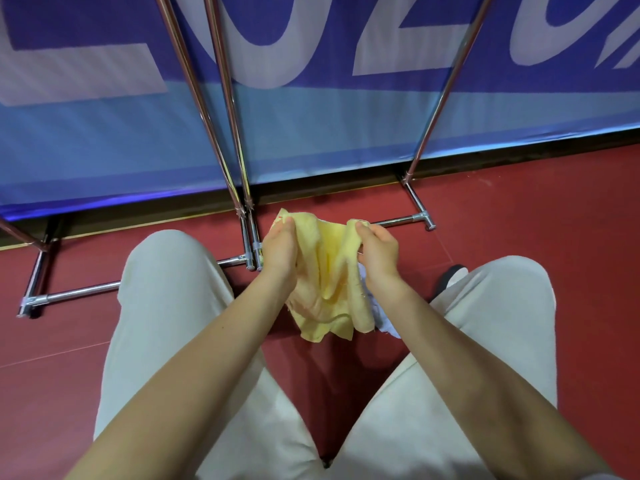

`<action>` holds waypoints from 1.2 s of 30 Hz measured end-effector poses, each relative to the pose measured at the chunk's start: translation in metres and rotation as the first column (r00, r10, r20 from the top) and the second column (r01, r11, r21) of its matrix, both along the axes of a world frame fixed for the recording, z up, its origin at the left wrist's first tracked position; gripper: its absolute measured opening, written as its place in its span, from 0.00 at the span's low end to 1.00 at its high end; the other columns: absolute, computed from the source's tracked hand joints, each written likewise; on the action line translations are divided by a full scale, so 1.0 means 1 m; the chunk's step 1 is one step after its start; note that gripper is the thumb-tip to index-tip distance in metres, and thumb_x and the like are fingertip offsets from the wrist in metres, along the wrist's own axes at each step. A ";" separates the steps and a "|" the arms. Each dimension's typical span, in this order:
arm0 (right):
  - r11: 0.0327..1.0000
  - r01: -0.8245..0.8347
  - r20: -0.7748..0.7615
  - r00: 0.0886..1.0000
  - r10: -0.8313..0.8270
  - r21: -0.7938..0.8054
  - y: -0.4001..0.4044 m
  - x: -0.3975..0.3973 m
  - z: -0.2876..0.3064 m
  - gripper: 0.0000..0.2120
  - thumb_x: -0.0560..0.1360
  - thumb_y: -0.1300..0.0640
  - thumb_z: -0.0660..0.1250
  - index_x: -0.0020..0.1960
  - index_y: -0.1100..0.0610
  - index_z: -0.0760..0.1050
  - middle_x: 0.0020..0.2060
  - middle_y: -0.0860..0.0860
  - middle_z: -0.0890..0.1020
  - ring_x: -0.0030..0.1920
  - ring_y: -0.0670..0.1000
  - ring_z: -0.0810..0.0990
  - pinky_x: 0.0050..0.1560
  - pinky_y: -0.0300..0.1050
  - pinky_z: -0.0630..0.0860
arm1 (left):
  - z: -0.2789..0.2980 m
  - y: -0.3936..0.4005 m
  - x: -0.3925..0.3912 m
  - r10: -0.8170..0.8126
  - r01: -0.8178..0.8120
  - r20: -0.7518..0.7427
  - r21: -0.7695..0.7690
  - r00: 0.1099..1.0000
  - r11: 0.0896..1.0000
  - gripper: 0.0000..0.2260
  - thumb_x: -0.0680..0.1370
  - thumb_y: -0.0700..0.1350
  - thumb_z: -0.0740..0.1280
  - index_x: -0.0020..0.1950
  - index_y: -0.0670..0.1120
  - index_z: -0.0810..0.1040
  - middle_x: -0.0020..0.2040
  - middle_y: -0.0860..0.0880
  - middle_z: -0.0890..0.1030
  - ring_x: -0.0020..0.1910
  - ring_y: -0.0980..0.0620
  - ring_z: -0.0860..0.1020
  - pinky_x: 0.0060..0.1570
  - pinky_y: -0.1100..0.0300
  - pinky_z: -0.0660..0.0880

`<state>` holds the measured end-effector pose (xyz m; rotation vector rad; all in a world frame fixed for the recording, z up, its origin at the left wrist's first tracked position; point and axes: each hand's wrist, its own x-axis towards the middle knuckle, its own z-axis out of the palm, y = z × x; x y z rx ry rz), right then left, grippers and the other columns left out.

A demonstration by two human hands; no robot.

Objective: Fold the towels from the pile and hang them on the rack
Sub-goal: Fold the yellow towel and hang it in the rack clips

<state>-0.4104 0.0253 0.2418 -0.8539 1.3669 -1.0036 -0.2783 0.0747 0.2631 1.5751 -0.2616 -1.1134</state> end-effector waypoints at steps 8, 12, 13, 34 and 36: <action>0.974 -0.083 0.025 0.996 0.090 -0.209 0.009 0.016 0.015 0.20 0.71 0.52 0.68 0.41 0.70 0.68 0.32 0.55 0.70 0.36 0.54 0.68 0.40 0.50 0.69 | 0.008 -0.014 -0.025 -0.050 0.056 0.057 -0.091 0.997 0.994 0.14 0.83 0.49 0.55 0.45 0.47 0.77 0.41 0.49 0.76 0.40 0.52 0.72 0.43 0.57 0.70; 0.949 -0.111 -0.009 0.994 0.113 -0.296 0.013 0.017 0.018 0.18 0.75 0.54 0.68 0.39 0.69 0.69 0.29 0.57 0.70 0.33 0.54 0.68 0.38 0.51 0.70 | 0.012 -0.016 -0.033 -0.037 0.060 0.142 -0.165 0.989 0.984 0.12 0.84 0.47 0.54 0.54 0.51 0.78 0.49 0.52 0.80 0.48 0.55 0.78 0.52 0.58 0.74; 0.947 -0.108 -0.015 0.994 0.109 -0.301 0.013 0.017 0.019 0.16 0.76 0.56 0.67 0.37 0.66 0.69 0.28 0.55 0.69 0.32 0.53 0.68 0.37 0.51 0.70 | 0.012 -0.016 -0.034 -0.032 0.065 0.171 -0.191 0.985 0.979 0.13 0.84 0.47 0.54 0.60 0.53 0.77 0.56 0.51 0.80 0.56 0.54 0.78 0.60 0.56 0.74; 0.812 -0.319 -0.274 0.940 0.205 -0.488 0.015 0.009 0.037 0.11 0.78 0.63 0.65 0.51 0.50 0.82 0.42 0.44 0.81 0.42 0.44 0.80 0.46 0.41 0.78 | 0.023 -0.008 -0.029 -0.144 0.184 0.151 -0.289 0.978 0.940 0.13 0.83 0.43 0.55 0.57 0.41 0.78 0.50 0.47 0.82 0.48 0.58 0.80 0.49 0.64 0.75; 0.759 -0.362 -0.391 0.907 0.155 -0.541 0.009 0.003 0.034 0.09 0.76 0.61 0.68 0.48 0.48 0.82 0.44 0.45 0.77 0.42 0.46 0.77 0.46 0.41 0.76 | 0.024 -0.007 -0.031 -0.163 0.193 0.131 -0.267 0.978 0.944 0.13 0.83 0.41 0.55 0.58 0.39 0.78 0.48 0.49 0.82 0.44 0.65 0.80 0.46 0.70 0.74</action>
